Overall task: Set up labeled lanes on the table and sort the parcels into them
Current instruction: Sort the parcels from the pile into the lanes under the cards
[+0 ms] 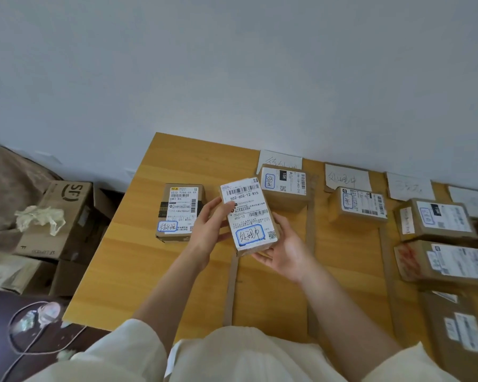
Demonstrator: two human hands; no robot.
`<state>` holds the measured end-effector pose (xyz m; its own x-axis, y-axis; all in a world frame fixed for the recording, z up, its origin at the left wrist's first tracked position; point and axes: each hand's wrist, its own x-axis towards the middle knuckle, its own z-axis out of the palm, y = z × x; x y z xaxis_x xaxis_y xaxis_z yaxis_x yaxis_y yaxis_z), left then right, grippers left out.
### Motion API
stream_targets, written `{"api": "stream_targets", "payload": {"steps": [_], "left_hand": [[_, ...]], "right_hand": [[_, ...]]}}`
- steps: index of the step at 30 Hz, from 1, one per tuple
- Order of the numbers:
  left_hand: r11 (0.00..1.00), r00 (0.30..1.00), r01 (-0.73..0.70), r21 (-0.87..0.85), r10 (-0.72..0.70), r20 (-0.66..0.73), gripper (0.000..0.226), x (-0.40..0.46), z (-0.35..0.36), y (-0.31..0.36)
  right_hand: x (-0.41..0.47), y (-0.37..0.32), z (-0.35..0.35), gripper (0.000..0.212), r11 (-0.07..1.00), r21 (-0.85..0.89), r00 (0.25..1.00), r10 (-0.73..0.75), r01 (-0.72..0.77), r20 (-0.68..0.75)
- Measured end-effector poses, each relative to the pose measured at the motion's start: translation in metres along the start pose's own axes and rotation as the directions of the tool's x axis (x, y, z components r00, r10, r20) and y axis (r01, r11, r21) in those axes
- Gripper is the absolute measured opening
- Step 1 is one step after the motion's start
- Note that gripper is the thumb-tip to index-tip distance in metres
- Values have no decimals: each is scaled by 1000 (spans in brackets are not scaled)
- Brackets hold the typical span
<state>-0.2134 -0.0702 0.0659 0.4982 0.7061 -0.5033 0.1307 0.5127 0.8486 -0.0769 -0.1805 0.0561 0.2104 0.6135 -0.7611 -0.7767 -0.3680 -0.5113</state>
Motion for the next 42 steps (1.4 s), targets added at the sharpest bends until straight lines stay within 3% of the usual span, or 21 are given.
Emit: {"api": "stream_targets", "payload": {"steps": [5,10,13,15,17,19,22,27,34,42], "left_hand": [[999,1000,9,40,-10,26,59,0,11,-4],[994,997,15,109,-24,80,51,0,26,-13],[987,991,45,151,-64,121,49,1,44,-22],[979,990,58,193,-82,118,57,1,55,-29],[960,993,63,273,-86,74,63,3,66,-38],[936,997,69,345,-79,17,57,4,73,-46],[914,999,51,402,-53,-7,37,6,78,-55],[911,998,61,407,-52,-34,22,3,83,-65],[917,995,86,389,-59,-80,22,1,79,-75],[920,993,98,380,-63,-104,21,1,80,-81]], "right_hand": [[-9,-1,-8,65,999,-37,1000,-17,17,9],[-21,-3,-27,60,960,-260,994,-106,106,13],[-35,-5,-49,47,904,-413,993,-87,111,76],[-43,-5,-65,40,901,-424,995,-74,93,61],[-50,-4,-83,38,939,-337,995,-91,75,-34],[-49,-3,-103,46,995,-88,973,-69,51,-220],[-44,-4,-134,58,971,223,914,10,89,-406],[-35,-12,-173,59,933,337,867,60,128,-495],[-31,-30,-198,16,997,29,833,-47,76,-551],[-22,-35,-220,26,992,-97,741,-128,85,-659]]}}
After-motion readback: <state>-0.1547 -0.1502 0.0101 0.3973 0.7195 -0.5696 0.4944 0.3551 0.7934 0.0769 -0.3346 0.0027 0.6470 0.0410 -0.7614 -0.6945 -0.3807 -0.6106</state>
